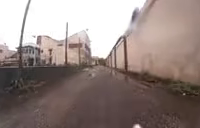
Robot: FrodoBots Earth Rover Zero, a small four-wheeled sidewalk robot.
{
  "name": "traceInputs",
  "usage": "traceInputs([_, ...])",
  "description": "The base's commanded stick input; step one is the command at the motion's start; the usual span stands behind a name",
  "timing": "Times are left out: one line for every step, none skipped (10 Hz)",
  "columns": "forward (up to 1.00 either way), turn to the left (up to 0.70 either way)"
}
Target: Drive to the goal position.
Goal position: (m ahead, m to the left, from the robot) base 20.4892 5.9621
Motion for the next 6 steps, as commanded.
traceInputs([0.70, 0.08])
traceInputs([0.70, 0.08])
traceInputs([0.70, 0.09])
traceInputs([0.70, 0.09])
traceInputs([0.58, 0.09])
traceInputs([0.50, 0.09])
